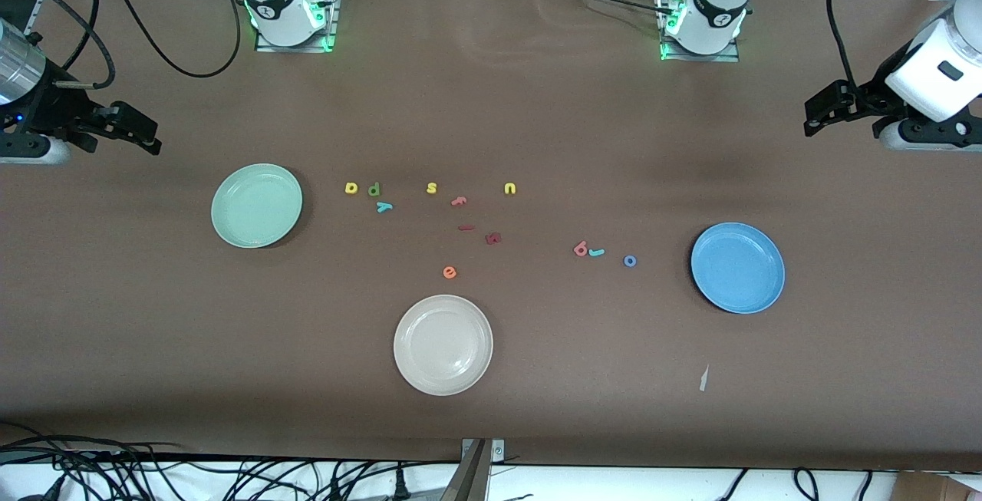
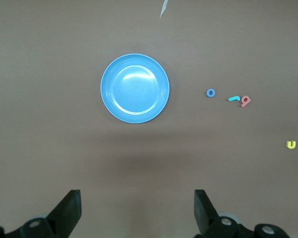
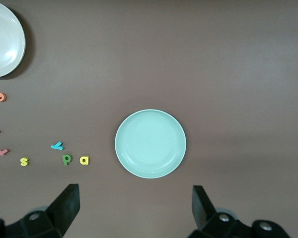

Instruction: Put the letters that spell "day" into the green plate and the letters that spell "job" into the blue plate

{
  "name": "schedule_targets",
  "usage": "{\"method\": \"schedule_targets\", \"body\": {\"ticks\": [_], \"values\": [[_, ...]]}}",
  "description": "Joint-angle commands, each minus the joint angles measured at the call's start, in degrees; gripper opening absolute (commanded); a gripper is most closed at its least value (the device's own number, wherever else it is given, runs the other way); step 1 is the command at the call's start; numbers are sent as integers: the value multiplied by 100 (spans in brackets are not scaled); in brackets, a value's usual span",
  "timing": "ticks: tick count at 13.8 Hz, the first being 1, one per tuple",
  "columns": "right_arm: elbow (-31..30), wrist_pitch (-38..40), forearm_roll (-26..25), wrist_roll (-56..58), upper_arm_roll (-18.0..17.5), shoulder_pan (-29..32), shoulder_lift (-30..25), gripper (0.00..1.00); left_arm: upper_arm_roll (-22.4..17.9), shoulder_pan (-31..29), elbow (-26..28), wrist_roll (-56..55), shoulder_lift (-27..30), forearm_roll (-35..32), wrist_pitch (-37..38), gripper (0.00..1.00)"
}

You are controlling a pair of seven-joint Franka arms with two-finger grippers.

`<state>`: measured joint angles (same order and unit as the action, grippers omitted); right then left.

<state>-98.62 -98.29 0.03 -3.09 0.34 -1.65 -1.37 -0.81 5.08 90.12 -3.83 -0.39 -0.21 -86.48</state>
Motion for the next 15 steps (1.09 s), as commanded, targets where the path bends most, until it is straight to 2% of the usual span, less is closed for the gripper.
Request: {"method": "schedule_targets", "body": {"ticks": [1, 15], "values": [[0, -32, -82, 2, -42, -11, -65, 100, 11, -33, -451, -30, -268, -128, 254, 100], [18, 3, -73, 63, -25, 7, -47, 100, 19, 72, -521, -12, -409, -102, 211, 100]]}}
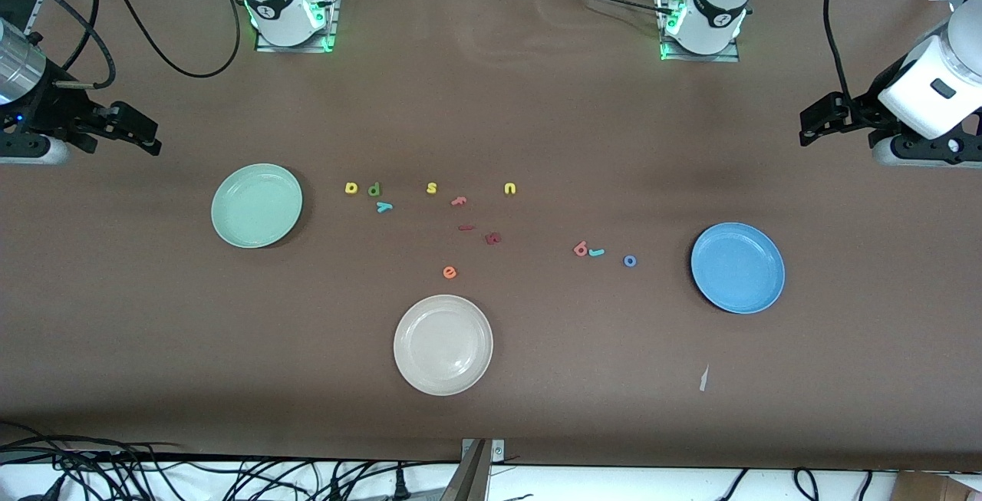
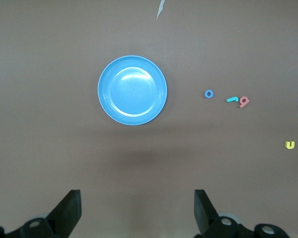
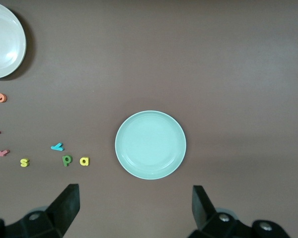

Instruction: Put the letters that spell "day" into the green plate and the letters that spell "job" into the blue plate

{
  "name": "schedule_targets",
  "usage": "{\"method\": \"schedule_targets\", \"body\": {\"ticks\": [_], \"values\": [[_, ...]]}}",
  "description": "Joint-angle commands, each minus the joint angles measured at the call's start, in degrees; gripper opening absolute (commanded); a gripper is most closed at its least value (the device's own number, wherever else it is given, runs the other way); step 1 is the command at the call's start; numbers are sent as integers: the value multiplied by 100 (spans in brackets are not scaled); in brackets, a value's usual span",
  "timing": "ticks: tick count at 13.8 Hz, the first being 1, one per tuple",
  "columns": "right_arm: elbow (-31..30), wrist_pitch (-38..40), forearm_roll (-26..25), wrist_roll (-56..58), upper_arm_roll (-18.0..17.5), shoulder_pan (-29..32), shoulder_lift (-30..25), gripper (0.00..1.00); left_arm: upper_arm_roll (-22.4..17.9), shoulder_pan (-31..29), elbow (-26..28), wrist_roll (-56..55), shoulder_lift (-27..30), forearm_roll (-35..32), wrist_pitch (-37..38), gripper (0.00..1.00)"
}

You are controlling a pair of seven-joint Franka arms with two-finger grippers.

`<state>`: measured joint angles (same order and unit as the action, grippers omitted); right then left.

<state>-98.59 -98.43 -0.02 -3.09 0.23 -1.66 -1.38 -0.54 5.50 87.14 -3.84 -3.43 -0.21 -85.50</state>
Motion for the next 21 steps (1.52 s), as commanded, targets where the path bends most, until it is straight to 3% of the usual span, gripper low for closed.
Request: {"method": "schedule_targets", "body": {"ticks": [1, 21], "values": [[15, 17, -60, 63, -14, 8, -46, 100, -8, 30, -232, -29, -105, -102, 112, 100], [6, 25, -42, 36, -14, 8, -46, 100, -25, -40, -232, -38, -123, 127, 112, 100]]}}
